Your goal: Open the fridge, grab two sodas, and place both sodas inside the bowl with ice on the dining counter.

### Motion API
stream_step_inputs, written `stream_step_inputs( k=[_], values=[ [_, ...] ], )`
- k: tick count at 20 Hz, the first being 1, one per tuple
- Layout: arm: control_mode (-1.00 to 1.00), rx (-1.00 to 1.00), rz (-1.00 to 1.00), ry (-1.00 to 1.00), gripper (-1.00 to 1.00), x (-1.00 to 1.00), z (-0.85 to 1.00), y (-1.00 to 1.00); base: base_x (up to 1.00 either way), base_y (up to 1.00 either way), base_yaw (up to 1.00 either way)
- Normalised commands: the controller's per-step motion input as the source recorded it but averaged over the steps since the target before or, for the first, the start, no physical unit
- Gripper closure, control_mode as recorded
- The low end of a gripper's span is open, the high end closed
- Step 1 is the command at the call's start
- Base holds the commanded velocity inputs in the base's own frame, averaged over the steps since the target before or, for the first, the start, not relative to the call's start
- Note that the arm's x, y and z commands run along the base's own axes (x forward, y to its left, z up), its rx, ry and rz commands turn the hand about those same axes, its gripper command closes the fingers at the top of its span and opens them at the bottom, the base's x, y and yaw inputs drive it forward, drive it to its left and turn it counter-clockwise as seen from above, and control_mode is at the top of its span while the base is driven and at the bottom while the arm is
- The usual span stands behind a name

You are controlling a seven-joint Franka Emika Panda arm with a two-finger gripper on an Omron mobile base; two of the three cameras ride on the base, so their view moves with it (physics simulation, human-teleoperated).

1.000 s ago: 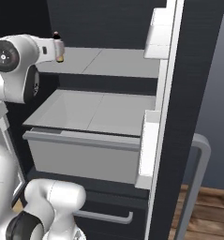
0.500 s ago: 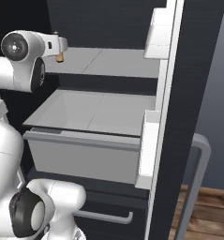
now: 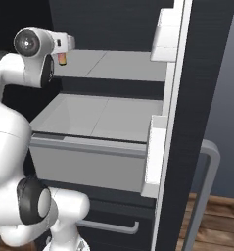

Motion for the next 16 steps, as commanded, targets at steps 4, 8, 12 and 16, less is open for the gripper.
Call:
stream_step_inputs(
  k=[4,8,12,16],
  values=[
    [-1.0,-0.01,0.0,0.05,-1.0,0.38,-0.02,0.16,0.0,0.0,0.0],
    [-1.0,-0.01,0.0,0.05,-1.0,0.4,-0.01,0.19,0.0,0.0,0.0],
    [-1.0,-0.01,0.0,0.05,-1.0,0.41,-0.02,0.13,0.0,0.0,0.0],
    [-1.0,0.0,0.0,0.04,-1.0,0.39,-0.04,0.15,0.0,0.0,0.0]
  ],
)
